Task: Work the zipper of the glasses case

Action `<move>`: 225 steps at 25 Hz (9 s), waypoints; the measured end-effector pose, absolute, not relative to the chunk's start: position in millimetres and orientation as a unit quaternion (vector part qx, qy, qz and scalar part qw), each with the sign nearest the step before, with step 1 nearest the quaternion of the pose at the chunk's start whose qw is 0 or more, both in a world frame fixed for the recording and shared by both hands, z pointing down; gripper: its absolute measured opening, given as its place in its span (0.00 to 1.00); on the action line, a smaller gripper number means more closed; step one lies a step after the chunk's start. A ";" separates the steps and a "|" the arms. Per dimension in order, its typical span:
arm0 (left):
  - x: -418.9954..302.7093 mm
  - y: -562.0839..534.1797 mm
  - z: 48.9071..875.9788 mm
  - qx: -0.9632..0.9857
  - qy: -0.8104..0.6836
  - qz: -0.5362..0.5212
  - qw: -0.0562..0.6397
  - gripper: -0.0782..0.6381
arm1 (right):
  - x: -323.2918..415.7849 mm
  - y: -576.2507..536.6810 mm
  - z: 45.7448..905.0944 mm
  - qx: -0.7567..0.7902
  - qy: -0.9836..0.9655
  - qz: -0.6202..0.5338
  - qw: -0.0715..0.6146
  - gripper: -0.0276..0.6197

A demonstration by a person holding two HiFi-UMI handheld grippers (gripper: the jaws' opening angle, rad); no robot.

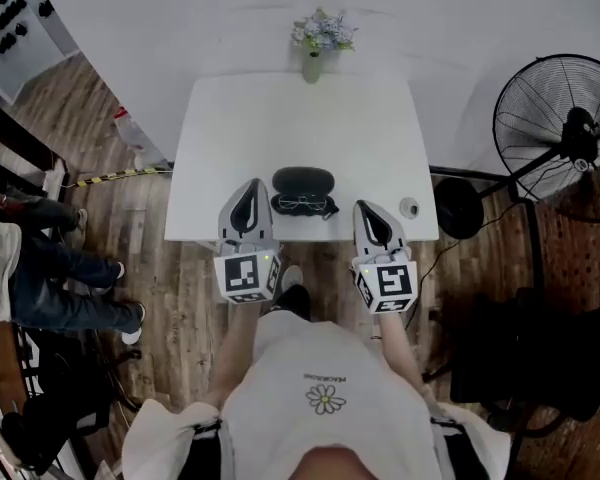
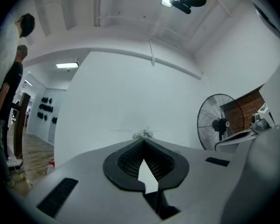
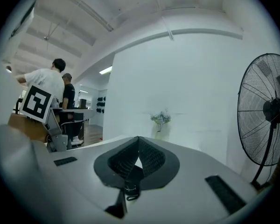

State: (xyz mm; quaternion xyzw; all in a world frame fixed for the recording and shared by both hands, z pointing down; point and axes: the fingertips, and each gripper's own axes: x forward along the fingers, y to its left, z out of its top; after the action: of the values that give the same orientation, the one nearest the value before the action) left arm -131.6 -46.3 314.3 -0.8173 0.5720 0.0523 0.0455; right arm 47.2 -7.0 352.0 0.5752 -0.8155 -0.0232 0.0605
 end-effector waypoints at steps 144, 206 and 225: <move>-21.2 -64.9 535.8 -0.926 0.109 -0.360 0.013 0.15 | 33.9 -66.5 565.5 0.384 -0.846 0.257 0.267 0.05; -1.1 -175.7 520.4 -0.897 0.133 -0.420 0.023 0.13 | -26.7 -103.8 544.2 0.286 -0.877 0.191 0.336 0.05; 0.6 -168.1 533.3 -0.887 0.119 -0.445 0.040 0.13 | 23.1 -111.4 574.4 0.138 -0.870 -0.031 0.472 0.27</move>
State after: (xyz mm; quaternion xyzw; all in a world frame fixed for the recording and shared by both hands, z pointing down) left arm 0.6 -168.1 533.3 -0.8869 0.1189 -0.4446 0.0396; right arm 23.1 -111.4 574.4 0.1382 -0.8702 -0.0306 0.4718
